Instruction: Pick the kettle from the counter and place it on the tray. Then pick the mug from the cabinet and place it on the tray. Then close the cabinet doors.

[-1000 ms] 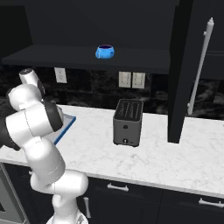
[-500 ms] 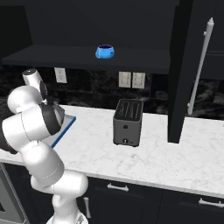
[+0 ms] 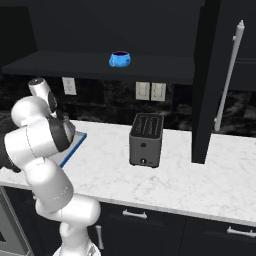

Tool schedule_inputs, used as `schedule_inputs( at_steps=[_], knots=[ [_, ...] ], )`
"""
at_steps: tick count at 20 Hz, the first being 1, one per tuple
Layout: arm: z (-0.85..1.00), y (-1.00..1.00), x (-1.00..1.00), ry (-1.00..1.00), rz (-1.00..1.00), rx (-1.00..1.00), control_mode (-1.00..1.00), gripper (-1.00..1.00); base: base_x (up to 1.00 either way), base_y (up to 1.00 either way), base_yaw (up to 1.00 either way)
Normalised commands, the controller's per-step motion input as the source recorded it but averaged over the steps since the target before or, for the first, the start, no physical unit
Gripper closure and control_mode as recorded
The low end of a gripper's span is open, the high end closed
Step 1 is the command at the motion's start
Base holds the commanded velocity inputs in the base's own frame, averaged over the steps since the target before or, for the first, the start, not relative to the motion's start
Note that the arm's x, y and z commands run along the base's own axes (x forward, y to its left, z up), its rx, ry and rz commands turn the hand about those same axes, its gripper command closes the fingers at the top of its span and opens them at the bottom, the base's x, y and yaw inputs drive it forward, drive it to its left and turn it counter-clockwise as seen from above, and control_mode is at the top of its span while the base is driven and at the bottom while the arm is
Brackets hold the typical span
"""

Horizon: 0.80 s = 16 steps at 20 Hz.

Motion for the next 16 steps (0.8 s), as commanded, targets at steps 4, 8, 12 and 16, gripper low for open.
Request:
schedule_inputs(
  at_steps=[4, 8, 12, 16],
  knots=[
    [0.0, 0.11, 0.19, -0.02, 0.0, 0.0, -1.0, -1.0, 0.0, 0.0, 0.0],
    [-0.06, 0.09, 0.0, -0.16, 0.0, 0.0, -1.0, -1.0, 0.0, 0.0, 0.0],
    [-0.2, 0.08, 0.0, -0.27, 0.0, 0.0, -1.0, -1.0, 0.0, 0.0, 0.0],
    [-0.2, 0.02, -0.08, -0.27, 0.0, 0.0, -1.0, -1.0, 0.0, 0.0, 0.0]
  ],
)
